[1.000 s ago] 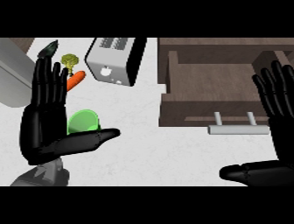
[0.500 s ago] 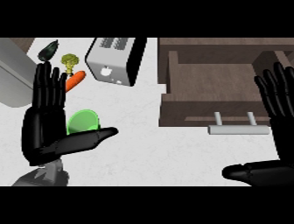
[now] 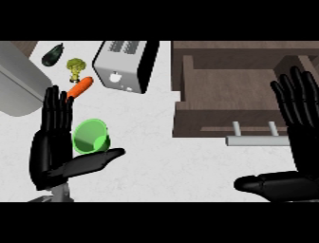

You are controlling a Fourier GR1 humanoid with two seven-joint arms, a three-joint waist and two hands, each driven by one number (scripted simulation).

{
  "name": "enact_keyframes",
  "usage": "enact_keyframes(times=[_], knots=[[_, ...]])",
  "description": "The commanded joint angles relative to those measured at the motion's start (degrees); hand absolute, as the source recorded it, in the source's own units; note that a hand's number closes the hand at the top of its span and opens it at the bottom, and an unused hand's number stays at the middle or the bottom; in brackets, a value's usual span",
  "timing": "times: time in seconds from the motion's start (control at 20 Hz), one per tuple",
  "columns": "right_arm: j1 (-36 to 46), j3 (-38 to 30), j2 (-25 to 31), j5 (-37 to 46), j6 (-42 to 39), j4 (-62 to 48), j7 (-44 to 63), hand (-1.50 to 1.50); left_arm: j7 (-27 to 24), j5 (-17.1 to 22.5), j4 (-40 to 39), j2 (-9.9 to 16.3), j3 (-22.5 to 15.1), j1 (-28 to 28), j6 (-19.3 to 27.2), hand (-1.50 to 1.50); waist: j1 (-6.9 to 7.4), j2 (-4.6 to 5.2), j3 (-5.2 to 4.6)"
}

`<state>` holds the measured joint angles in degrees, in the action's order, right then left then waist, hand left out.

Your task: Pick up the cup, place it into the drawer and close the drawer

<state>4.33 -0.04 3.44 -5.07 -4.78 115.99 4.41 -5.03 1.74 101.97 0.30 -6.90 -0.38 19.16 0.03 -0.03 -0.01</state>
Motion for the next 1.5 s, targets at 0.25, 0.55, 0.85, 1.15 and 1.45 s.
enact_keyframes(times=[0.25,0.55,0.85,1.15,1.45], knots=[[1.0,-2.4,1.4,-2.7,-1.3,0.8,2.4,-1.5,-5.2,2.1,-7.0,0.5,5.0,1.3,-0.5,-1.5,-0.02,0.01,0.01],[0.9,-1.7,0.8,-1.4,-1.1,0.4,1.7,-1.5,-13.4,5.5,-18.1,2.0,9.4,0.9,-5.3,-1.5,-0.02,0.05,0.0],[-0.3,-2.8,1.4,-3.3,-1.7,3.5,3.3,-1.5,-20.5,5.1,-24.5,-0.2,7.7,3.3,-5.7,-1.5,-0.1,0.02,0.01],[1.0,-2.3,1.6,-3.1,-0.5,6.4,8.0,-1.5,-24.7,7.1,-33.5,0.6,11.6,-0.3,-9.5,-1.5,-0.16,0.03,-0.01],[2.9,-4.4,1.9,-4.2,-2.1,1.2,3.7,-1.5,-29.6,7.3,-34.8,-0.2,12.0,1.3,-10.3,-1.5,0.01,0.04,0.01]])
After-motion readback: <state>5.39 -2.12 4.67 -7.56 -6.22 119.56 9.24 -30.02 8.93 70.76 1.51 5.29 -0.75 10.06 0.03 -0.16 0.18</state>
